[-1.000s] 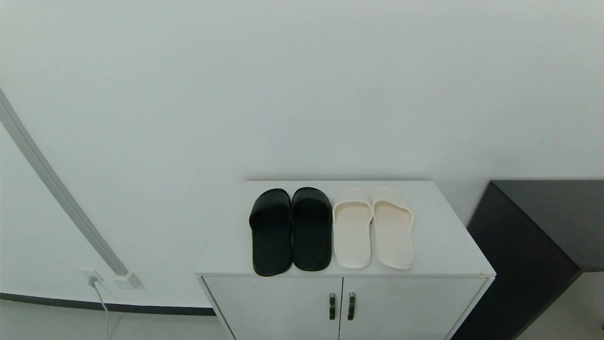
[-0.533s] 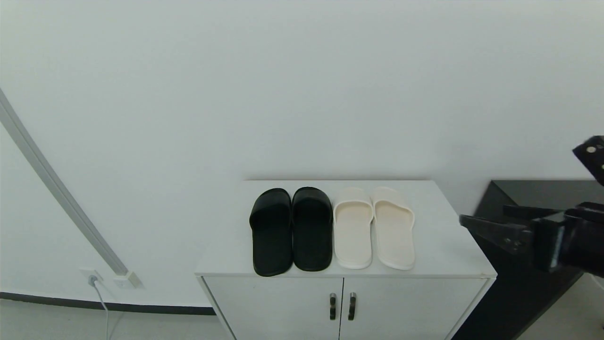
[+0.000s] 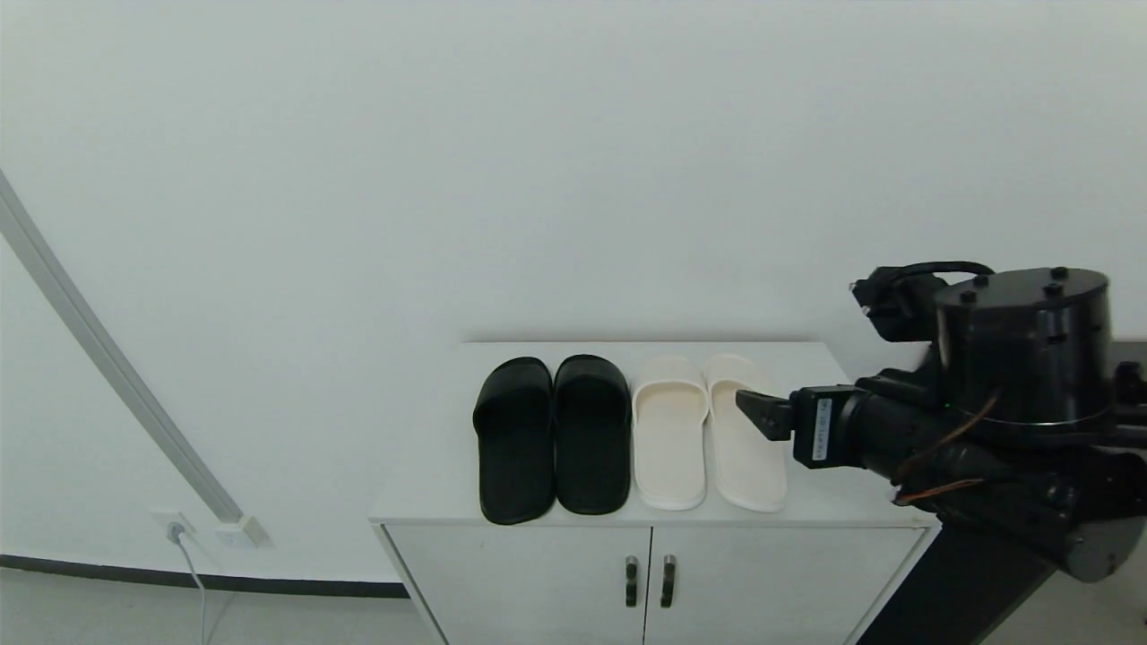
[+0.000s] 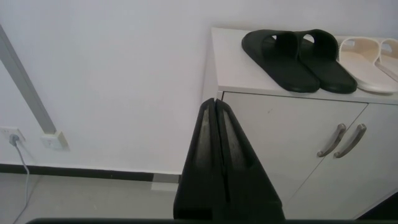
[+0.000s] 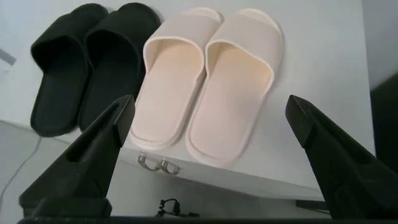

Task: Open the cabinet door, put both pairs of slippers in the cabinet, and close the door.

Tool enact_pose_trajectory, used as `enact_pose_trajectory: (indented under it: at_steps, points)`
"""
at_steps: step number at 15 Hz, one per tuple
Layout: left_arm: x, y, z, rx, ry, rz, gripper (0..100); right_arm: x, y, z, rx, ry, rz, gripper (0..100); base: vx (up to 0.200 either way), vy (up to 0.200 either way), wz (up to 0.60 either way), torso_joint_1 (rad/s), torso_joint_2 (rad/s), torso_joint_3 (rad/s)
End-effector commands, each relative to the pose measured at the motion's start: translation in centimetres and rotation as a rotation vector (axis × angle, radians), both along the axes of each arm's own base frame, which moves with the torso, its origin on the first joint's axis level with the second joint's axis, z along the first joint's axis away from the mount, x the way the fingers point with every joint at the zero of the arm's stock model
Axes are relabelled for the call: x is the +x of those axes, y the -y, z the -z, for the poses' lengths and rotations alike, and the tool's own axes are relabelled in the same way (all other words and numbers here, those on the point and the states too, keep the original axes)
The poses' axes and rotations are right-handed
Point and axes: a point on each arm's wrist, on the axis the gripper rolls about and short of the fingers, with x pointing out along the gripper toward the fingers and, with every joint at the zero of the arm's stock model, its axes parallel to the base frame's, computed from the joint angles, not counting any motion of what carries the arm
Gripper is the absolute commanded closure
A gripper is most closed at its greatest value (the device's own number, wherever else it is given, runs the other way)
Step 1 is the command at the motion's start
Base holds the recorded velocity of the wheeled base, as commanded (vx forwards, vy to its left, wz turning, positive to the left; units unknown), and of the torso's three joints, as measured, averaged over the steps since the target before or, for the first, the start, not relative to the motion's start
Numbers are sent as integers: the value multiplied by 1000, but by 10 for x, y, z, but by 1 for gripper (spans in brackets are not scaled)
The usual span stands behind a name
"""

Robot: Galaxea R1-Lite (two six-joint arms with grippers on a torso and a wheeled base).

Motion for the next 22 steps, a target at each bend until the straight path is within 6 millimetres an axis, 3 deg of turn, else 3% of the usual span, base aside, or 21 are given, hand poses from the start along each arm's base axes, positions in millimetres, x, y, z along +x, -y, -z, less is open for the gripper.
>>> enact_pose_trajectory:
  at_steps: [1, 5, 11, 16, 22]
  points:
    - [0, 0, 0, 0, 0, -1, 100, 13, -24, 18, -56, -30, 23, 0, 0, 0, 0, 0, 0, 0]
    - [0, 0, 0, -2, 0, -1, 100, 30, -50, 37, -54, -25, 99, 0, 0, 0, 0, 0, 0, 0]
    - [0, 0, 0, -2, 0, -1, 100, 53, -79, 84, -78, 7, 170, 0, 0, 0, 0, 0, 0, 0]
    - [0, 0, 0, -3, 0, -1, 100, 86, -86, 102, -77, 24, 219, 0, 0, 0, 0, 0, 0, 0]
    - [0, 0, 0, -3, 0, -2, 100, 120, -85, 110, -104, 87, 255, 0, 0, 0, 0, 0, 0, 0]
